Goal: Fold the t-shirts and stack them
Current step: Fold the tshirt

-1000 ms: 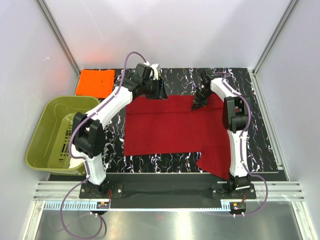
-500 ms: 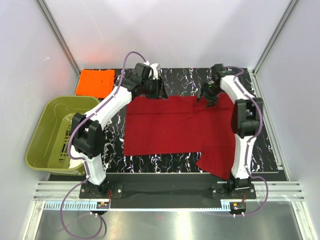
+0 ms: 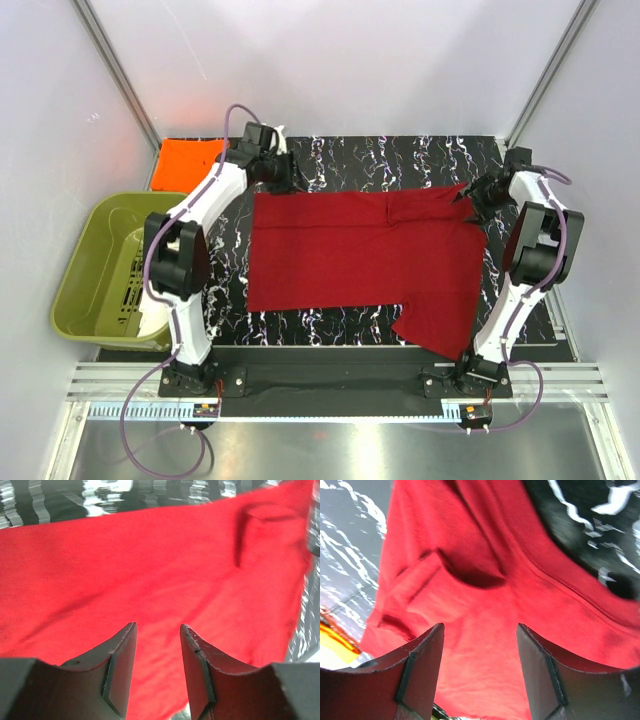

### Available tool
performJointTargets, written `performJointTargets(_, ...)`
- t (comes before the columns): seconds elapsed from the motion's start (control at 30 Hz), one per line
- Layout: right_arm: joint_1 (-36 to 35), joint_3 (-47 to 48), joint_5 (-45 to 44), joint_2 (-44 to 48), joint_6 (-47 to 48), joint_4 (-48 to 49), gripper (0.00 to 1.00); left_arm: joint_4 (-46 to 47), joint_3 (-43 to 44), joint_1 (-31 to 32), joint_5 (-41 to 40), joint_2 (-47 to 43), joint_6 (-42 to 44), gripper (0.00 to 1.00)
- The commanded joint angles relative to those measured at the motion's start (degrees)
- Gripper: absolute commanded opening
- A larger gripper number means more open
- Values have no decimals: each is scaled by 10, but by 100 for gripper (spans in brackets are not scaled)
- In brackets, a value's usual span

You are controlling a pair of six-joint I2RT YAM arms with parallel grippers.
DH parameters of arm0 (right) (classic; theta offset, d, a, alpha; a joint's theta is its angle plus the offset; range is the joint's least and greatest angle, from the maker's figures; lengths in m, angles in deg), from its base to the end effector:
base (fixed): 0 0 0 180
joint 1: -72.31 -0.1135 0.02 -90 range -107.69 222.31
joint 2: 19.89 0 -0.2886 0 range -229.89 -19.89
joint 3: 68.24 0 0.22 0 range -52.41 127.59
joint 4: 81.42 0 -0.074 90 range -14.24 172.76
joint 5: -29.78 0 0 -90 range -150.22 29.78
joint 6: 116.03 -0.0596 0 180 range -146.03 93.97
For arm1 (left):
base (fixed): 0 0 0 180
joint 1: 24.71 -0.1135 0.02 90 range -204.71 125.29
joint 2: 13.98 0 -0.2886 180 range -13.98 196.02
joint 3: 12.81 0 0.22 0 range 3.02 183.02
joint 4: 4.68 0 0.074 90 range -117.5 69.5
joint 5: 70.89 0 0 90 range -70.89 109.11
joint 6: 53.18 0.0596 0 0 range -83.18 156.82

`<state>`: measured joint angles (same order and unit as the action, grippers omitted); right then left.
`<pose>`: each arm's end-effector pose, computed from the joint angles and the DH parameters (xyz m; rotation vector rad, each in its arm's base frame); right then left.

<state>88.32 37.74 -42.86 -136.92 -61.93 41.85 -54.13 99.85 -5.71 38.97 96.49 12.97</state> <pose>0.4053 -0.0978 0.2072 1.1369 2.5253 0.5101 0.3991 -0.1588 0.2968 0.0644 2.4701 -0.7541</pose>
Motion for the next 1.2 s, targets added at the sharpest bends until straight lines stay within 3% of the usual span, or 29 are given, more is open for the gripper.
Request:
performJointTargets(0.0, -7, 3, 51, -11, -29, 61, 66, -24, 25, -40, 29, 51, -27, 44)
performJointTargets(0.37, -6, 13, 42, -44, -26, 58, 56, -18, 62, -120, 59, 142, -52, 43)
performJointTargets(0.8, -5, 39, 1, -66, -6, 49, 54, -23, 59, -136, 55, 190, -85, 43)
performJointTargets(1.03, -4, 65, -43, -71, 20, 19, 22, -33, 61, -148, 50, 203, -91, 43)
performJointTargets(1.07, -4, 68, -56, -68, 26, 7, 13, -32, 63, -150, 50, 206, -92, 43)
performJointTargets(1.17, -4, 78, -90, -54, 38, -28, 3, -36, 73, -153, 52, 214, -90, 43)
